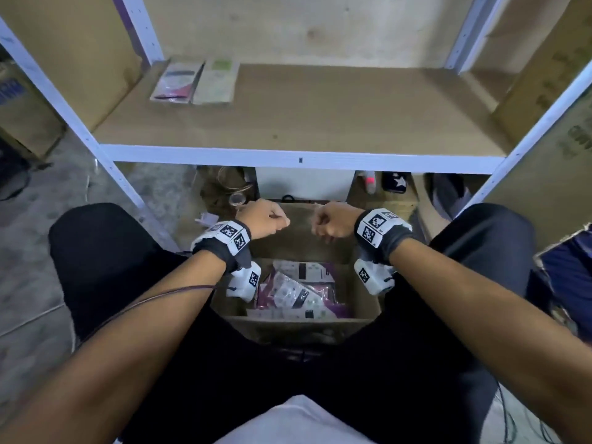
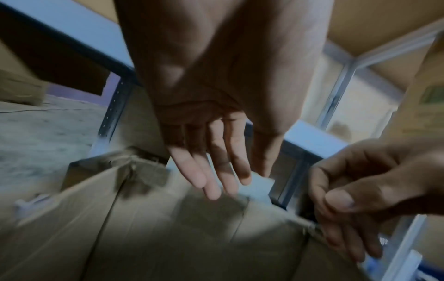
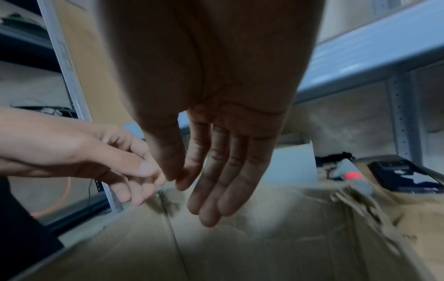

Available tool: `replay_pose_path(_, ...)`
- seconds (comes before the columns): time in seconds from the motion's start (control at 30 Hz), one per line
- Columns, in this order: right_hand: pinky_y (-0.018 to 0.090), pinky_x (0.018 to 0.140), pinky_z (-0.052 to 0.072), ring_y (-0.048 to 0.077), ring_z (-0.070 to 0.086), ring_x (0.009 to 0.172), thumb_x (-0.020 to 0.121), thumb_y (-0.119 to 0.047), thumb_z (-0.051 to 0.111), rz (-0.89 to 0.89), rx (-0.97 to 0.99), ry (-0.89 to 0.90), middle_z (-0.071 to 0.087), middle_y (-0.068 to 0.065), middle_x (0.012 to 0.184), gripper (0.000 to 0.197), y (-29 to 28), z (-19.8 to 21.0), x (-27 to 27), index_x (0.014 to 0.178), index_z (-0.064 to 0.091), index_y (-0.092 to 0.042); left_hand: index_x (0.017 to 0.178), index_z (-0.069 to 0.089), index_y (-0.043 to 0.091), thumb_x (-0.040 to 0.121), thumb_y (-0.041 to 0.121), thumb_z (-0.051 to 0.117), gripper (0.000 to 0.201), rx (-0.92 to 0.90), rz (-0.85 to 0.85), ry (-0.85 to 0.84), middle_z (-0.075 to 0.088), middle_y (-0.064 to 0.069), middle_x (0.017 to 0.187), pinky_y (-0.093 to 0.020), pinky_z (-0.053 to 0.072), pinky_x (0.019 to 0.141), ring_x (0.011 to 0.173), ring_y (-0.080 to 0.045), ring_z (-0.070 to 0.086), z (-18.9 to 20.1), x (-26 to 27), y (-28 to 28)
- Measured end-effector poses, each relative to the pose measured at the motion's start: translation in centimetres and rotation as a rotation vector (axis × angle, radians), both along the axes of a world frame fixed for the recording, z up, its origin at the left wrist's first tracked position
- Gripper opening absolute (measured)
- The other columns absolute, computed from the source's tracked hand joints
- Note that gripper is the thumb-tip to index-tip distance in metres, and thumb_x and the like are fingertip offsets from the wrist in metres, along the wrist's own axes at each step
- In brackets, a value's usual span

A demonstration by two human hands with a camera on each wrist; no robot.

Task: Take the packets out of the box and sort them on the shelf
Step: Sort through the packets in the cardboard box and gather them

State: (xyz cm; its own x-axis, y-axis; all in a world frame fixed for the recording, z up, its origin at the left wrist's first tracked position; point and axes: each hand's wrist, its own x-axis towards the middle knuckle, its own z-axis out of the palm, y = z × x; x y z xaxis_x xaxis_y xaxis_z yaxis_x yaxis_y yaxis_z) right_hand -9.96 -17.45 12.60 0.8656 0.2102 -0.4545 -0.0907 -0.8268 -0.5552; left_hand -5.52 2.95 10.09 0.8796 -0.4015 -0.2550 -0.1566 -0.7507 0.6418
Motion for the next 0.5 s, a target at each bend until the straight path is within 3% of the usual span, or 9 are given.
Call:
replay_pose_path(0.17,0.032,0.068,0.055,0.024,0.063,0.076,0.095,0.0,0.05,-0.007,-0.043,0.133,0.071,0.02,0.096,0.022,0.0,-5.6,1.1,0.104,0.068,0.009,0.094,0.08,0.012,0.087,0.028,0.074,0.018,0.157,-0.066,0.066,0.077,-0.001,0.102,-0.019,0.046,0.085,0.097,-0.017,0.069,-5.5,0.2,-0.8)
replay_pose_path(0.27,0.044,0.08,0.061,0.029,0.069,0.077,0.092,-0.001,0.049,-0.041,-0.042,0.189,0.074,0.021,0.097,0.023,0.3,-8.6,1.8,0.1,0.07,0.006,0.093,0.079,0.013,0.089,0.028,0.072,0.017,0.214,-0.049,0.14,0.076,-0.004,0.104,-0.023,0.048,0.085,0.093,-0.018,0.068,-8.5,0.6,-1.2)
replay_pose_path(0.33,0.044,0.08,0.061,0.03,0.073,0.083,0.092,-0.003,0.049,-0.005,-0.075,0.222,0.075,0.018,0.096,0.022,0.7,-10.4,2.4,0.095,0.071,0.001,0.094,0.077,0.01,0.09,0.031,0.07,0.022,0.233,-0.034,0.195,0.075,-0.007,0.105,-0.027,0.051,0.087,0.095,-0.022,0.067,-10.3,1.0,-1.5)
replay_pose_path(0.43,0.042,0.082,0.06,0.03,0.072,0.087,0.091,-0.008,0.053,0.087,-0.152,0.249,0.075,0.015,0.096,0.02,1.4,-13.0,3.3,0.092,0.073,-0.004,0.084,0.074,0.013,0.091,0.031,0.069,0.02,0.248,-0.031,0.253,0.074,-0.01,0.105,-0.026,0.047,0.08,0.094,-0.024,0.066,-12.2,1.5,-1.9)
replay_pose_path(0.5,0.039,0.081,0.059,0.03,0.069,0.086,0.09,-0.014,0.057,0.169,-0.225,0.253,0.072,0.012,0.092,0.019,1.9,-14.4,3.6,0.093,0.073,-0.005,0.086,0.074,0.01,0.092,0.029,0.068,0.021,0.25,-0.033,0.284,0.074,-0.011,0.107,-0.028,0.048,0.085,0.1,-0.026,0.066,-13.1,1.9,-2.0)
